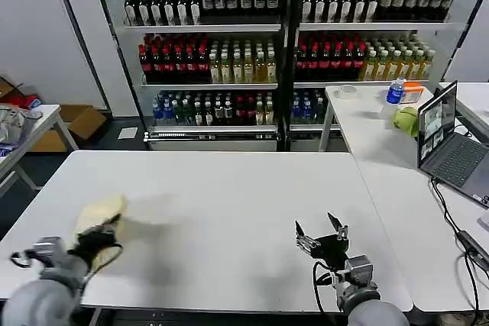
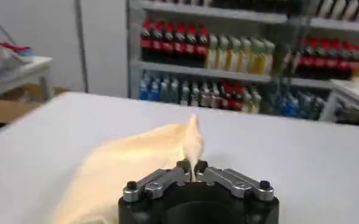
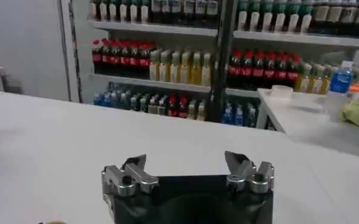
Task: Fold and organize the clothes.
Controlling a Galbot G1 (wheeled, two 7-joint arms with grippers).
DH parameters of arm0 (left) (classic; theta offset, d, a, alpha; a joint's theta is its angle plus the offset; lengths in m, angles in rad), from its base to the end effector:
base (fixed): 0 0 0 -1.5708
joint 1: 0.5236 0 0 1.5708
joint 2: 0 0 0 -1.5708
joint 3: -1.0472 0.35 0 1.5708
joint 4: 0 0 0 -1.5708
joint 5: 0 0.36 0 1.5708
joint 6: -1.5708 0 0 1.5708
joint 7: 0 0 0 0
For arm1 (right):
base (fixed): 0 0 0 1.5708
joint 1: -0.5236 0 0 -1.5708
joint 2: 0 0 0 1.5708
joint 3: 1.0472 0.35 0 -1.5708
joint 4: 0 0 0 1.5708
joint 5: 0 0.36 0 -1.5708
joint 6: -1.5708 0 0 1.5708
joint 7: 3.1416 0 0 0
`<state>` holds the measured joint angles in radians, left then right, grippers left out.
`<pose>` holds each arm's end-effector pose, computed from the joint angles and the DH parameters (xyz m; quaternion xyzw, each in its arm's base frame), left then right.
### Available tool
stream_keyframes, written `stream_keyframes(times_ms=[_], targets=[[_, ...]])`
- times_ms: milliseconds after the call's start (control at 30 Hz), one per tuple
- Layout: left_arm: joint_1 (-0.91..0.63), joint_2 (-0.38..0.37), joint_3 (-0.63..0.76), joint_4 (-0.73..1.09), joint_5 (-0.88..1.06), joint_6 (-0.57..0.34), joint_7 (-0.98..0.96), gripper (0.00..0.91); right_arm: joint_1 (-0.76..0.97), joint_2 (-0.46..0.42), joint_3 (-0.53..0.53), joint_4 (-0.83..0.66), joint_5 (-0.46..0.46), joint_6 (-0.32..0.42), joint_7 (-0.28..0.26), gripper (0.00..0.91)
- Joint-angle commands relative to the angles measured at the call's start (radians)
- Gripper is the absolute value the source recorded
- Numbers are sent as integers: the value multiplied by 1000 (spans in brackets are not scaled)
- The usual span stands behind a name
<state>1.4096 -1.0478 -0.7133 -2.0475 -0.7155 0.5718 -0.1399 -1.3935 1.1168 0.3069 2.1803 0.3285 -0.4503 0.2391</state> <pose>0.2476 0.1446 -0.2329 -0.0004 -0.9743 0.0486 0.2199 0.2178 -0.0061 -0.2457 0.0907 -0.9838 0.0555 0.1444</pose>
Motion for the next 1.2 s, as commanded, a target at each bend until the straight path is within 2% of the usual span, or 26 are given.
stream_keyframes(times_ms=[33, 100, 233, 467, 667, 900, 933, 1000, 1200], targets=[[-136, -126, 296, -38, 22, 5, -129, 10, -3, 11, 4, -12, -6, 3, -1, 907], [-149, -156, 346, -27, 16, 5, -144, 20, 2, 18, -2, -19, -11, 3, -1, 907], [-190, -270, 457, -1, -6, 5, -178, 20, 7, 27, -11, -24, -15, 2, -1, 907], [-229, -419, 576, 47, -74, 4, -203, 10, 2, 25, -4, -26, -21, 1, -1, 907], [-287, -526, 596, 199, -61, -18, -203, 10, 0, 11, 7, -31, -16, 9, -4, 907], [-327, -587, 612, 285, -10, -38, -188, 30, 6, 8, 5, -33, -15, 16, -4, 907], [-333, -593, 612, 295, -3, -38, -185, 524, 6, 7, 5, -32, -15, 19, -5, 907], [-337, -597, 616, 307, 7, -44, -171, 907, 6, 5, 8, -32, -14, 23, -6, 907], [-329, -599, 627, 291, 26, -101, -67, 907, 11, 2, 16, -34, -13, 42, -10, 907]])
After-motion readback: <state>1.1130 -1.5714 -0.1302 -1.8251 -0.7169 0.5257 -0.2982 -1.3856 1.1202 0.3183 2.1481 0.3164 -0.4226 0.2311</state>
